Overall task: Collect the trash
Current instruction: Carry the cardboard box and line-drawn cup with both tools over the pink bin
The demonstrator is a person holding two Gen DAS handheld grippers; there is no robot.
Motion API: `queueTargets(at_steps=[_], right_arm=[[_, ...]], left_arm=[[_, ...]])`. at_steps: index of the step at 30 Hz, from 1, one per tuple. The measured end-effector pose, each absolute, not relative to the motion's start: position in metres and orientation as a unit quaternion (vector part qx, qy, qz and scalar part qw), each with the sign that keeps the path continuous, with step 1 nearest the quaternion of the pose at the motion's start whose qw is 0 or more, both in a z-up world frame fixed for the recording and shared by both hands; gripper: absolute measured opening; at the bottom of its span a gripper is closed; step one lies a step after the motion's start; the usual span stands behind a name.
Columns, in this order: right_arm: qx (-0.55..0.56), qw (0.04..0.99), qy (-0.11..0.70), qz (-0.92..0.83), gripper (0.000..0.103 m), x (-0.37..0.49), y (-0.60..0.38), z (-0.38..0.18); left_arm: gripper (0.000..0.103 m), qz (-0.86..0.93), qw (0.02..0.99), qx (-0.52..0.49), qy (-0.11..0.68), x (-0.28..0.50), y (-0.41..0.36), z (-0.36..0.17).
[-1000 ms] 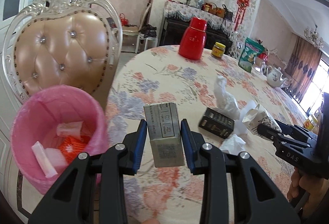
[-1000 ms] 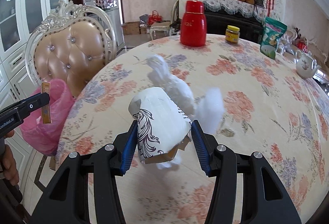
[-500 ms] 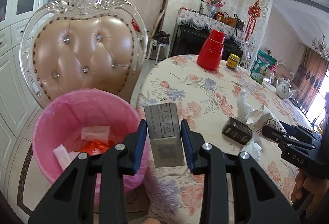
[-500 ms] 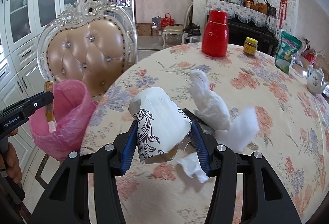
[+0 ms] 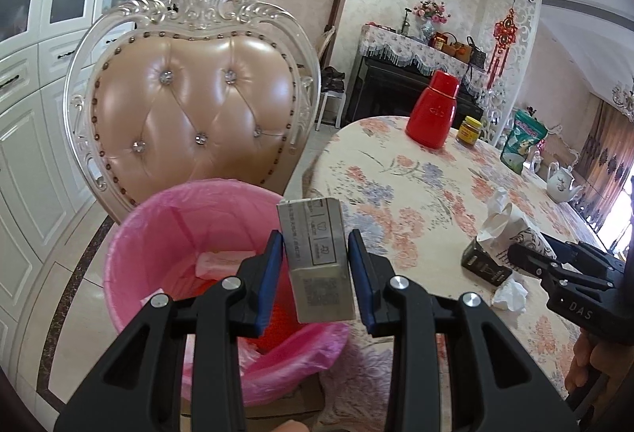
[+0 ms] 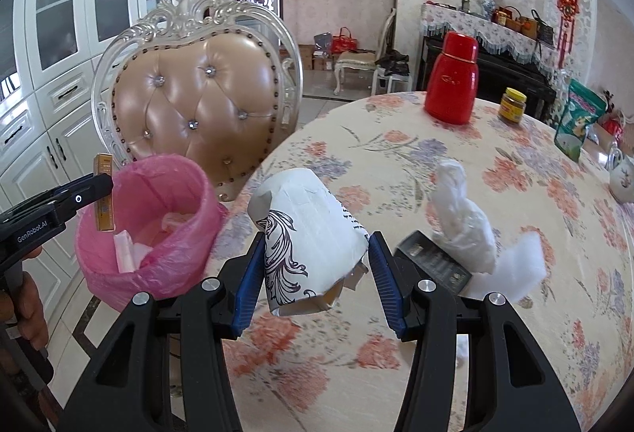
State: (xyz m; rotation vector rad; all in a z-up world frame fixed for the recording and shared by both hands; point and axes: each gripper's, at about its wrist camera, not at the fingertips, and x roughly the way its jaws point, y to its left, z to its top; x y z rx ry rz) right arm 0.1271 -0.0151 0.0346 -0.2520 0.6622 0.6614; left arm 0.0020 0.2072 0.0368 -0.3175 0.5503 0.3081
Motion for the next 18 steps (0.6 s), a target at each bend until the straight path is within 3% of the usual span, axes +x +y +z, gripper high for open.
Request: queueTargets(at_steps=[18], right_arm=[[-0.142, 0.862, 0.318, 0.37, 0.05, 0.11, 0.064, 0.034]], left_arm=[[0.033, 0.189, 0.93, -0.167, 0.268, -0.019, 0.262, 0.032]])
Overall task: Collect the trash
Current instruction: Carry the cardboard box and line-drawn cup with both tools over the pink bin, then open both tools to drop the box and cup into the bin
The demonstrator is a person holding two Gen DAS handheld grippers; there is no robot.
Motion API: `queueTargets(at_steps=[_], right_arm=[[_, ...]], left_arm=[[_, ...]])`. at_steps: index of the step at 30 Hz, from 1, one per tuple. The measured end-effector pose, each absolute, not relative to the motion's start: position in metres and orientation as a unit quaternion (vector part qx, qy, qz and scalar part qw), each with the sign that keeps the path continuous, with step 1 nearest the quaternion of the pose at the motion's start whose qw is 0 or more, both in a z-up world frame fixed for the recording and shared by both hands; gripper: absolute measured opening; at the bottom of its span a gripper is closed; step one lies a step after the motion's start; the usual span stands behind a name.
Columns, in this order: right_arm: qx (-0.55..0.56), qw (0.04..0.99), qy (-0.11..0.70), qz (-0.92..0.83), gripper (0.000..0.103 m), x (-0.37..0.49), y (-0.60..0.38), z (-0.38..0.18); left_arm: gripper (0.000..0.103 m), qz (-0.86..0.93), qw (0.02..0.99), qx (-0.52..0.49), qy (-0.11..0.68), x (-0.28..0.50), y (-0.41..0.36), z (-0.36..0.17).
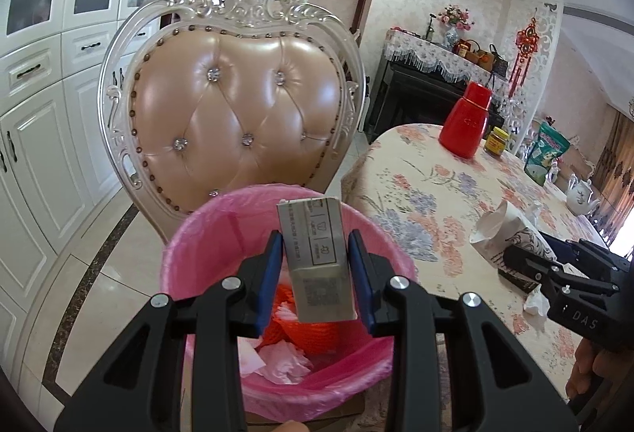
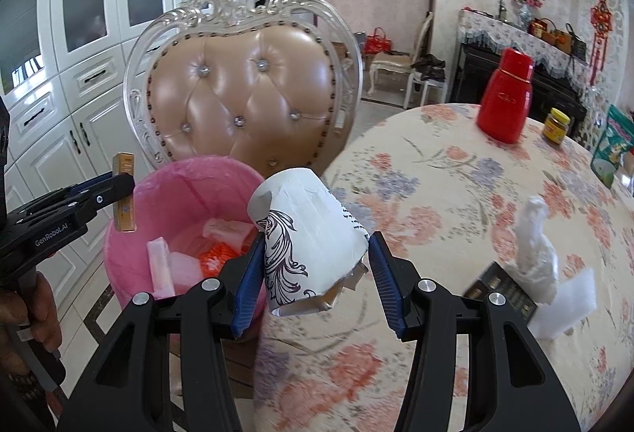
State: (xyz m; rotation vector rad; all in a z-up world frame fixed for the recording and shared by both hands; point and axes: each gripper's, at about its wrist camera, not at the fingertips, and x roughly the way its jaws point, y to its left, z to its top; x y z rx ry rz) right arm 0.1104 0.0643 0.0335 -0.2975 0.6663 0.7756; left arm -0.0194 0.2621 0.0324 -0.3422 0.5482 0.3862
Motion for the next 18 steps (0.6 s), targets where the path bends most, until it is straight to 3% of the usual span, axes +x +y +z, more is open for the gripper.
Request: queueTargets(at_steps=[18], right_arm=[[-0.157, 0.837, 0.322, 0.414, 0.05, 0.095, 0.131, 0.027]], left_arm=[[0.033, 0.21, 0.925, -0.177, 0.261, -0.037, 0.295, 0.035]])
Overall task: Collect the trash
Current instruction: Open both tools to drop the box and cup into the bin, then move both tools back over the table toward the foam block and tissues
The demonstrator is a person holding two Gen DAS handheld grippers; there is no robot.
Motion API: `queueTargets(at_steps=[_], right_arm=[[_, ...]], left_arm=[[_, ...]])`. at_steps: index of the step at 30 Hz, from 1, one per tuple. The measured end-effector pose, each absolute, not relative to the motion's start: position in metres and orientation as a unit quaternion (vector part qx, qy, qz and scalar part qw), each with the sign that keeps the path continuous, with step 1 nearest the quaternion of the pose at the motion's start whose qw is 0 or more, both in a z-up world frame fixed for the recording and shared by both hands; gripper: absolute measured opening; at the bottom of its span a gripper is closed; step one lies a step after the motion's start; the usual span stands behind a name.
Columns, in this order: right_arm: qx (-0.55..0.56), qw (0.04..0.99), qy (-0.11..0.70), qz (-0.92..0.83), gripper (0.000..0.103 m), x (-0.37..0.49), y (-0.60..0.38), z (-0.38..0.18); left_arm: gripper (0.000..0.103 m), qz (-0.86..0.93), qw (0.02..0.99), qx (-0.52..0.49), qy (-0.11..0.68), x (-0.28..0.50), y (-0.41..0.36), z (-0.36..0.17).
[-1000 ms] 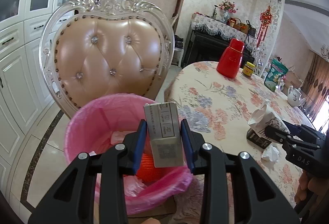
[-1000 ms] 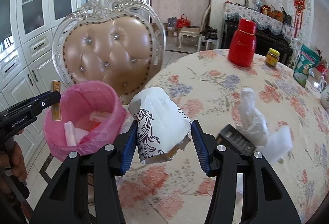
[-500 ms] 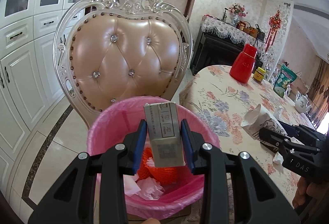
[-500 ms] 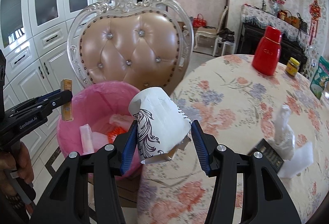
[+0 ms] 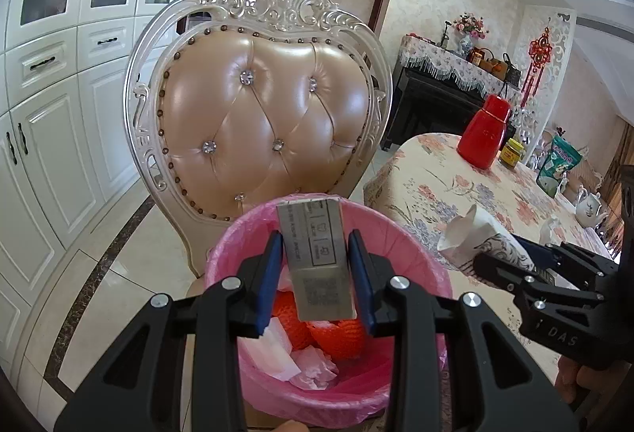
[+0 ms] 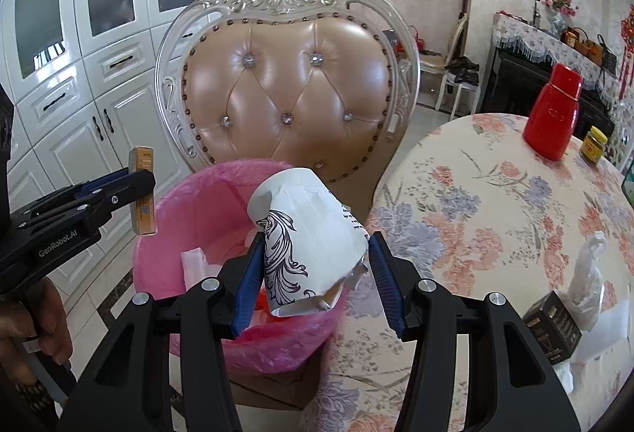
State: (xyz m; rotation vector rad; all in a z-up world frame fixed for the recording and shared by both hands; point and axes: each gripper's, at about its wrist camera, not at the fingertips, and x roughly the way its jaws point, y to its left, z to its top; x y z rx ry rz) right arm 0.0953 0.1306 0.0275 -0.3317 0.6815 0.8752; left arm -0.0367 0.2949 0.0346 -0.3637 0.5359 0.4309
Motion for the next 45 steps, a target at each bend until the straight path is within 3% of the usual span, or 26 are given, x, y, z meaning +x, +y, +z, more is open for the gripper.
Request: queueTargets(at_steps=[9, 11, 13, 17, 19, 23, 25, 45], right_arm=[[-0.165, 0.83, 0.324, 0.423, 0.052, 0.09, 0.148, 0.023], [-0.168, 0.83, 0.323, 0.423, 0.058, 0.089, 0.15, 0.023], [-0.171, 0.829, 0.322, 0.423, 0.063, 0.087, 0.152, 0.022], [-0.171, 0.829, 0.322, 0.423, 0.063, 0.088, 0.152, 0.021], [-0.17, 0.83, 0.322, 0.422, 0.063, 0.088, 0.15, 0.021], [-0.168, 0.833, 0.322, 0.417, 0.063, 0.09, 0.143, 0.022], [-0.167, 0.835, 0.321, 0.414, 0.063, 0.09, 0.14, 0.023], [-0.13, 0.861, 0.325, 0.368, 0.063, 0.118, 0.059, 0.028]], left_arm=[[0.033, 0.212, 0.926, -0.182, 0.255, -0.043, 0.301, 0.036], [0.035, 0.213, 0.925, -0.184, 0.255, -0.044, 0.302, 0.036], [0.044, 0.214, 0.925, -0.188, 0.253, -0.047, 0.303, 0.036], [0.055, 0.217, 0.924, -0.191, 0.249, -0.05, 0.304, 0.037], [0.081, 0.223, 0.924, -0.19, 0.246, -0.05, 0.304, 0.038], [0.086, 0.225, 0.925, -0.185, 0.246, -0.05, 0.3, 0.04], [0.096, 0.226, 0.925, -0.179, 0.248, -0.048, 0.297, 0.04], [0.098, 0.187, 0.934, -0.155, 0.261, -0.016, 0.247, 0.046]])
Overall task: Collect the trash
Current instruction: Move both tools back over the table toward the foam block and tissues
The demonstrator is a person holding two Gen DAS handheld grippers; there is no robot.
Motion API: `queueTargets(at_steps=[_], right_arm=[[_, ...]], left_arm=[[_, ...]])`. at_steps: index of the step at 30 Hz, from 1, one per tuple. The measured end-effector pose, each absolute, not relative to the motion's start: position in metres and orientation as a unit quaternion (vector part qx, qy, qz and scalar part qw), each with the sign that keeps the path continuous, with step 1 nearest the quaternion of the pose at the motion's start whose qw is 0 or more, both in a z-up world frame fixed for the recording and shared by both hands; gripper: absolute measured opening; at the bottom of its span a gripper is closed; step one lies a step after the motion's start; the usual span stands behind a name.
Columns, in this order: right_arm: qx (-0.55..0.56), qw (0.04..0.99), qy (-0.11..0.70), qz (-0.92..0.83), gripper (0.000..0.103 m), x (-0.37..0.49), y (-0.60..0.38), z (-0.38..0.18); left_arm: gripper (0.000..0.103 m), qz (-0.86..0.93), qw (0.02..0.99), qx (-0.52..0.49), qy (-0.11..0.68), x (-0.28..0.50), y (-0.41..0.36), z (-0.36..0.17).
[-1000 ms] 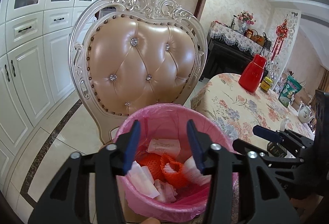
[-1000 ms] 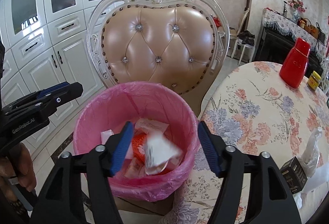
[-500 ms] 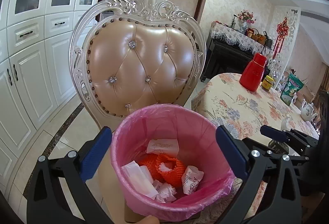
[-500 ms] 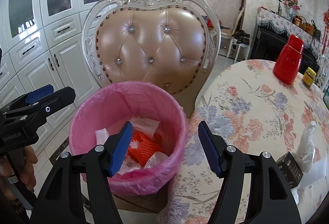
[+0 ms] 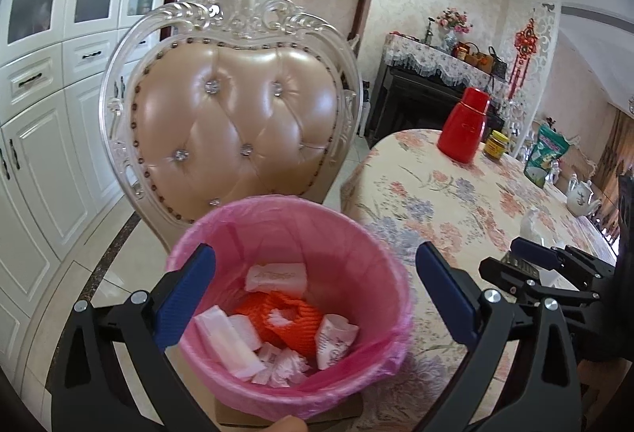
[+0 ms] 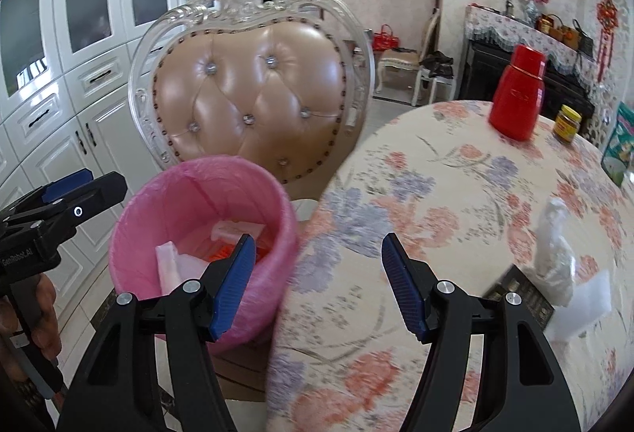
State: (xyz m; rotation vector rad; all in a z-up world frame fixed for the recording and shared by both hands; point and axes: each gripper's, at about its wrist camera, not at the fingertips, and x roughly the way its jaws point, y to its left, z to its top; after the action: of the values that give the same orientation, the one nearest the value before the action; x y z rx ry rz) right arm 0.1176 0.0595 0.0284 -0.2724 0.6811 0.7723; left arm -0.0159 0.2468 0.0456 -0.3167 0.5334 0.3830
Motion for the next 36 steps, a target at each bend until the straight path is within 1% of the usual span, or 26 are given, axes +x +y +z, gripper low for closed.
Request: queueTargets(at_steps=[7, 10, 21, 25, 33, 36], right_arm=[[-0.117, 0.872, 0.327, 0.346, 0.063, 0.131, 0.022, 0.029], [-0.113, 0.876, 0.326, 0.338, 0.065, 0.135, 0.008, 0.029], [-0.094, 0.893, 0.329, 0.292, 0.067, 0.162, -0.057, 0.025], [-0.087, 0.899, 0.33, 0.273, 0.071, 0.174, -0.081, 0.023], [-0.076, 0.909, 0.34, 0.227, 0.073, 0.205, -0.128, 0.014], [-0.074, 0.912, 0.344, 0.21, 0.075, 0.215, -0.141, 0.008]], left_arm=[[0.098, 0.165, 0.938, -0.145, 0.267, 0.003, 0.219, 0.046], [0.098, 0.158, 0.939, -0.142, 0.269, 0.009, 0.207, 0.047], [0.098, 0.132, 0.942, -0.13, 0.278, 0.035, 0.17, 0.043], [0.098, 0.124, 0.943, -0.125, 0.282, 0.046, 0.157, 0.042], [0.098, 0.105, 0.944, -0.118, 0.29, 0.07, 0.134, 0.037], [0.098, 0.099, 0.944, -0.117, 0.294, 0.079, 0.127, 0.034]])
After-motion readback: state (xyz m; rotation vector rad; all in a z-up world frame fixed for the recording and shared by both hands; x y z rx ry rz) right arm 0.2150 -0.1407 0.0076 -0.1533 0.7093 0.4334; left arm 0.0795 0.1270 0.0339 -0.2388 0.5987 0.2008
